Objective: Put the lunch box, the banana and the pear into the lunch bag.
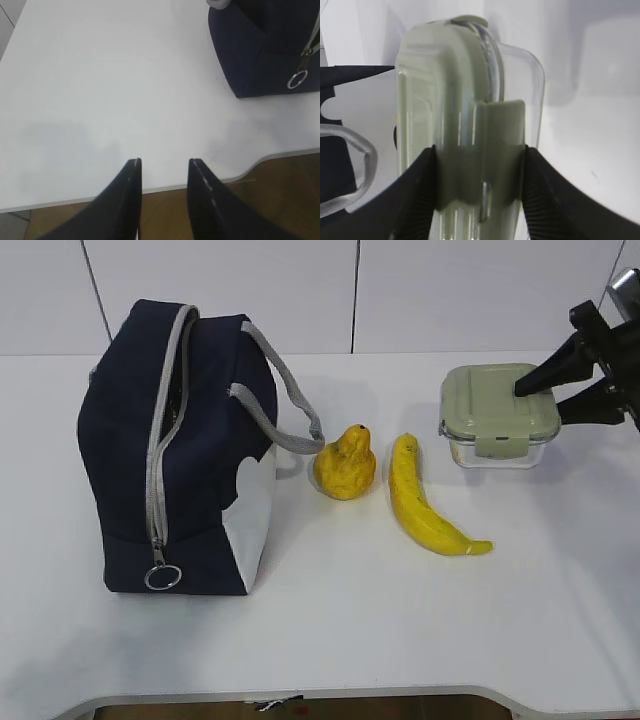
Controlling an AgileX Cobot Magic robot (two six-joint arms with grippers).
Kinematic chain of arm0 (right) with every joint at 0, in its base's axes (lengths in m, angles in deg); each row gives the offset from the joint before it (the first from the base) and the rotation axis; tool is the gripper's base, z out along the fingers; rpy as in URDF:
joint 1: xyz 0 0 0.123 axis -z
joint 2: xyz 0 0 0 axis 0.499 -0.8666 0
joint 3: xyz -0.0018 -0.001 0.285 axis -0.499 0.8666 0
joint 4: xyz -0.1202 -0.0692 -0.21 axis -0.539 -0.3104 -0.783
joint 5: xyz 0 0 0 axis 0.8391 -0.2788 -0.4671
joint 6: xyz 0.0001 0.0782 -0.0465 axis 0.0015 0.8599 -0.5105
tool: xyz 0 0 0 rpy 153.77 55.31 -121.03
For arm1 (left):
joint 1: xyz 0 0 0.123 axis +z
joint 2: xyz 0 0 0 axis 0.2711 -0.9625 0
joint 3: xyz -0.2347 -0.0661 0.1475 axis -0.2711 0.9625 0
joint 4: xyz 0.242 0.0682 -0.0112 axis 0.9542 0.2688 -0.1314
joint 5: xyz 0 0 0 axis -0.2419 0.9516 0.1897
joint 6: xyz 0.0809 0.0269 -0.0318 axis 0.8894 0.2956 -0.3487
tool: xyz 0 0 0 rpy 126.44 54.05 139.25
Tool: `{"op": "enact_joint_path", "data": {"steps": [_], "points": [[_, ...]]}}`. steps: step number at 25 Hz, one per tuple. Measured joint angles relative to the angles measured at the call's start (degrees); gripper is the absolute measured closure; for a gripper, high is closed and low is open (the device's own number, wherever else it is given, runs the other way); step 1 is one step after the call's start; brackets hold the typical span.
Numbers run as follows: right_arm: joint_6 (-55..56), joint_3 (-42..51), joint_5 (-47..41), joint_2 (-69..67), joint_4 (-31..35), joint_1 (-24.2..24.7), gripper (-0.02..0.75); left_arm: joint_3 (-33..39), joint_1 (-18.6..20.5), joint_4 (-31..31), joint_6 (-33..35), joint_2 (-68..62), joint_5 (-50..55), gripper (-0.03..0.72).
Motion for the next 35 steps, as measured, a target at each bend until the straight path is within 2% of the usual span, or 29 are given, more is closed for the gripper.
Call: {"op": "enact_joint_path", "data": {"steps": [7, 15, 21, 27, 35], "points": [[1.8, 0.0, -0.7, 3.2, 2.6, -5.1, 0.351, 0.0, 0.0, -0.4, 0.0, 0.0, 0.0, 0.447], [2.3, 0.0, -1.0, 7.0, 8.5, -8.3, 0.351, 0.0, 0.0, -4.9, 0.0, 0.0, 0.0, 0.447], [2.5, 0.0, -1.1, 8.9, 12.1, -9.0, 0.351, -0.1, 0.0, -5.5, 0.0, 0.0, 0.8, 0.447], [3.3, 0.0, -1.1, 9.3, 12.3, -9.0, 0.351, -1.8, 0.0, -6.5, 0.0, 0.0, 3.3, 0.447], [9.6, 0.0, -1.1, 9.3, 14.7, -10.8, 0.351, -1.8, 0.0, -11.6, 0.0, 0.0, 3.7, 0.447]]}}
